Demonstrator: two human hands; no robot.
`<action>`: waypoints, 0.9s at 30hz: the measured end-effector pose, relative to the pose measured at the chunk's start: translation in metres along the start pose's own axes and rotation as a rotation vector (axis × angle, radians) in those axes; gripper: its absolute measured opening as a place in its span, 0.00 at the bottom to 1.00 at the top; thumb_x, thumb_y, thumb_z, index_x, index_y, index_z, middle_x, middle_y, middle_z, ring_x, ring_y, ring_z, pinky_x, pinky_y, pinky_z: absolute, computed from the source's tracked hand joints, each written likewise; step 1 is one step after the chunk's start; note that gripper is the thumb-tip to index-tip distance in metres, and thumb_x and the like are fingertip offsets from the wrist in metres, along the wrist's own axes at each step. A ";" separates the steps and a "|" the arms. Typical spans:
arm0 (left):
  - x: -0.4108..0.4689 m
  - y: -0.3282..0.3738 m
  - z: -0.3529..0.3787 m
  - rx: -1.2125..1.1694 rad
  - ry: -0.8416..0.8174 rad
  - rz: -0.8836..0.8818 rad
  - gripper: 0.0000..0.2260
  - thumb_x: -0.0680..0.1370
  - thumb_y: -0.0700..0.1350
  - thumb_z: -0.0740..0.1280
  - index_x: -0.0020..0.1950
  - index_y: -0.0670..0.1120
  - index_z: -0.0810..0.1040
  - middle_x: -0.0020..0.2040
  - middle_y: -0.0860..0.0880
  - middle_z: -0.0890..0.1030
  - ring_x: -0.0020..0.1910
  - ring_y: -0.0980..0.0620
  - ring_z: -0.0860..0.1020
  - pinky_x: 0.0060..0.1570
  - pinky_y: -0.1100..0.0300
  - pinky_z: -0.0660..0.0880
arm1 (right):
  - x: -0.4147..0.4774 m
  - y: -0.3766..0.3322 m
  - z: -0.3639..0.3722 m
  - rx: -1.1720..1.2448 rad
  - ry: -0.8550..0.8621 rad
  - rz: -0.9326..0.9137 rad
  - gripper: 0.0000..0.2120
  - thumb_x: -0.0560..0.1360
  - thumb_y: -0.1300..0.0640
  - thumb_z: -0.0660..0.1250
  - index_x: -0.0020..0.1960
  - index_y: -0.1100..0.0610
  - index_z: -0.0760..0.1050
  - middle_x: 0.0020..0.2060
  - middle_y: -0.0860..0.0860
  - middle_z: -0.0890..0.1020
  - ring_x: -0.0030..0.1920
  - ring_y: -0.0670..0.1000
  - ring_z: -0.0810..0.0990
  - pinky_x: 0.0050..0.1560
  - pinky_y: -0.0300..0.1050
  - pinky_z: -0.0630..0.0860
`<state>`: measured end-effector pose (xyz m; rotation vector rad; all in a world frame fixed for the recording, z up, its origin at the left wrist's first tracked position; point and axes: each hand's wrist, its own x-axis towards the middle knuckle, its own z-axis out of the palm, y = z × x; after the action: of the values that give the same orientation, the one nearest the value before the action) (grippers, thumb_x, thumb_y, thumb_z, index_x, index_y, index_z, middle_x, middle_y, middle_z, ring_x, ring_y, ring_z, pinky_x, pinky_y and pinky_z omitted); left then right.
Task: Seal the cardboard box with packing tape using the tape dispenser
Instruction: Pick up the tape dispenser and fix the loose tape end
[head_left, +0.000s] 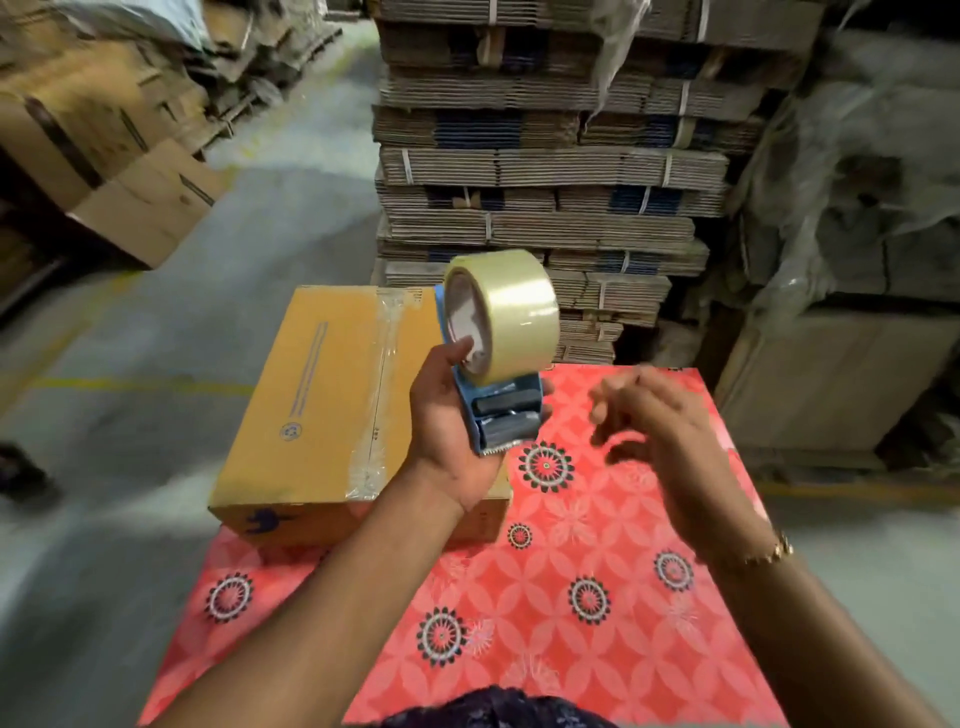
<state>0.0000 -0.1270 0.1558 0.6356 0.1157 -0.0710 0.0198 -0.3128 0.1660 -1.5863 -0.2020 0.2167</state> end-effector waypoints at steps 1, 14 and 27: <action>0.002 0.003 0.001 0.013 0.014 0.047 0.22 0.74 0.53 0.61 0.54 0.40 0.86 0.46 0.39 0.80 0.40 0.44 0.78 0.41 0.55 0.74 | -0.012 0.007 0.008 0.022 -0.051 0.059 0.07 0.78 0.55 0.65 0.45 0.55 0.80 0.36 0.52 0.81 0.33 0.50 0.78 0.33 0.43 0.71; -0.001 0.005 -0.001 0.282 0.223 0.063 0.22 0.75 0.57 0.60 0.45 0.41 0.84 0.40 0.41 0.84 0.37 0.43 0.80 0.29 0.61 0.68 | -0.029 0.008 0.090 0.202 0.052 0.224 0.14 0.77 0.46 0.70 0.42 0.57 0.81 0.30 0.49 0.78 0.27 0.47 0.73 0.28 0.41 0.63; -0.001 0.015 -0.007 0.263 0.242 0.163 0.16 0.69 0.53 0.63 0.39 0.45 0.86 0.35 0.43 0.84 0.32 0.46 0.83 0.46 0.52 0.76 | -0.031 0.012 0.113 0.276 0.118 0.345 0.14 0.74 0.47 0.74 0.40 0.55 0.74 0.29 0.48 0.75 0.23 0.47 0.71 0.23 0.38 0.60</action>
<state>-0.0001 -0.1109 0.1587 0.9136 0.2905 0.1514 -0.0397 -0.2125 0.1517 -1.3450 0.1898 0.3996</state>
